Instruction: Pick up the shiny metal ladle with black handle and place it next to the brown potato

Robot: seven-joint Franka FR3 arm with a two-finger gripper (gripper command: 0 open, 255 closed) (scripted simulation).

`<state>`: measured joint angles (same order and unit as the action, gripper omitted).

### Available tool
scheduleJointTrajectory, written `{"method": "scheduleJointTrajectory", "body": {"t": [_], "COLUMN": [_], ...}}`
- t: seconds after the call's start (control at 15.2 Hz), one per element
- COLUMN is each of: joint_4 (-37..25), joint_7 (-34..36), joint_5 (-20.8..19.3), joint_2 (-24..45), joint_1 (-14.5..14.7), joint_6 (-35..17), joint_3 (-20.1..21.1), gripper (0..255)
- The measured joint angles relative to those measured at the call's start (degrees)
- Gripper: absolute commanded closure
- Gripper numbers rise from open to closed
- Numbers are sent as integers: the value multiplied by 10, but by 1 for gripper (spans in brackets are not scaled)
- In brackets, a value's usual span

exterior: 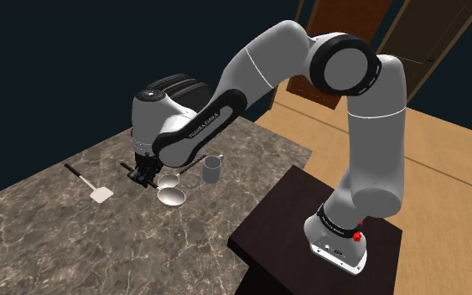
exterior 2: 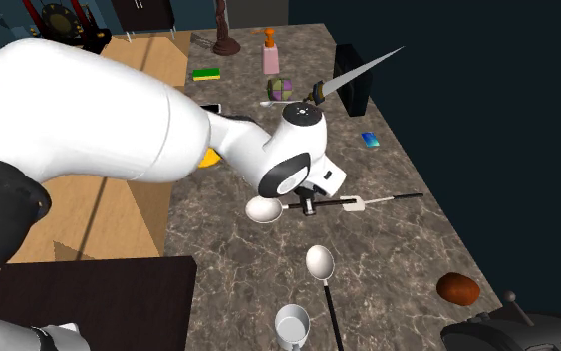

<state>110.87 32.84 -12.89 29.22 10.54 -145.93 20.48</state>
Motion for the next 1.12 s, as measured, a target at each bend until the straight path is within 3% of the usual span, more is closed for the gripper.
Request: {"method": "scheduleJointTrajectory", "body": {"t": [0.59,1.12], "joint_4": [-134,-326], "joint_7": [-108,-191], "joint_5": [12,16], "joint_2": [75,186], "joint_1": [-65,-99], "joint_6": [63,147], "joint_3": [-12,-26], "gripper": [255,255]}}
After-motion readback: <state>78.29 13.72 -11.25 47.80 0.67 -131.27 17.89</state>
